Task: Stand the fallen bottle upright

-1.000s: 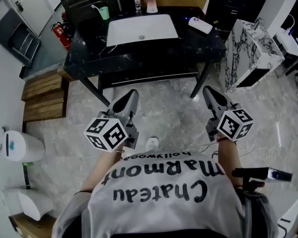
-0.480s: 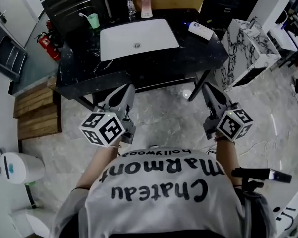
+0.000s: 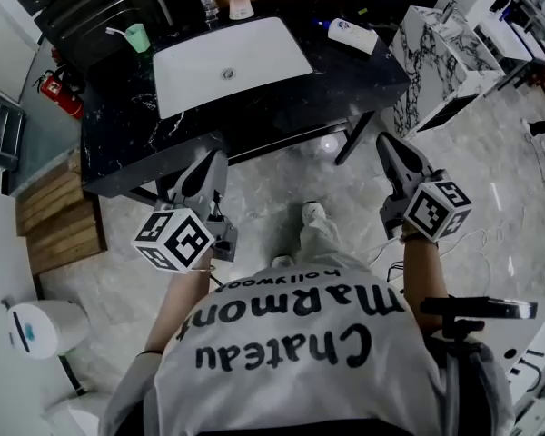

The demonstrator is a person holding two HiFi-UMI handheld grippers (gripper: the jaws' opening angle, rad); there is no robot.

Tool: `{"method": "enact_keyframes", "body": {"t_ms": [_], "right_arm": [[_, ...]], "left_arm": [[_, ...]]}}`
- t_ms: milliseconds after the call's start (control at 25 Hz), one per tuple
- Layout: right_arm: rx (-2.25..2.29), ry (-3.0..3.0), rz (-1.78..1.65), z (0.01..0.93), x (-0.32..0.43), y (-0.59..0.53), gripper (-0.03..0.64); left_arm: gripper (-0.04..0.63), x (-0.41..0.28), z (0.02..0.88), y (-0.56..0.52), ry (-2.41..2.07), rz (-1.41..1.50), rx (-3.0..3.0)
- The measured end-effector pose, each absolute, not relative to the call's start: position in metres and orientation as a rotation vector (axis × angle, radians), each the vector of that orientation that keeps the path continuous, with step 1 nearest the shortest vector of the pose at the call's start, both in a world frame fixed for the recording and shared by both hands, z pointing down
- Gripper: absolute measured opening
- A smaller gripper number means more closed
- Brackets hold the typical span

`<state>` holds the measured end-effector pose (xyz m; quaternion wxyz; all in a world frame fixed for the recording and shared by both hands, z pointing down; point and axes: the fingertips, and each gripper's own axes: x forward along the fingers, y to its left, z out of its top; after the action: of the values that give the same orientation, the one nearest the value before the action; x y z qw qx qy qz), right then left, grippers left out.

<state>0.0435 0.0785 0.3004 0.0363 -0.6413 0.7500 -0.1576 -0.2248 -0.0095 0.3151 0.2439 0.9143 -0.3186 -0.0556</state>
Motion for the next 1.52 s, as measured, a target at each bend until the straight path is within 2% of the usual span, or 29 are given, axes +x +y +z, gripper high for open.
{"method": "enact_keyframes", "body": {"t_ms": [200, 680, 1040, 1520], "right_arm": [[-1.982, 2.329, -0.507, 0.310, 0.060, 0.045, 0.012], [-1.857, 2.475, -0.463, 0.295, 0.136, -0.112, 0.014], [-1.801, 2.779, -0.298, 0.280, 0.202, -0.234, 0.014], [-1.404, 3.322, -0.490, 0.331, 0.194, -0.343, 0.014]], "left_arm": [[0.014, -0.219, 0.315, -0.033, -0.919, -0.131, 2.493], [0.014, -0.166, 0.297, -0.144, -1.118, -0.168, 2.460], [0.014, -0.163, 0.302, -0.196, -1.341, -0.163, 2.376], [0.014, -0.192, 0.333, -0.214, -1.566, -0.111, 2.145]]}}
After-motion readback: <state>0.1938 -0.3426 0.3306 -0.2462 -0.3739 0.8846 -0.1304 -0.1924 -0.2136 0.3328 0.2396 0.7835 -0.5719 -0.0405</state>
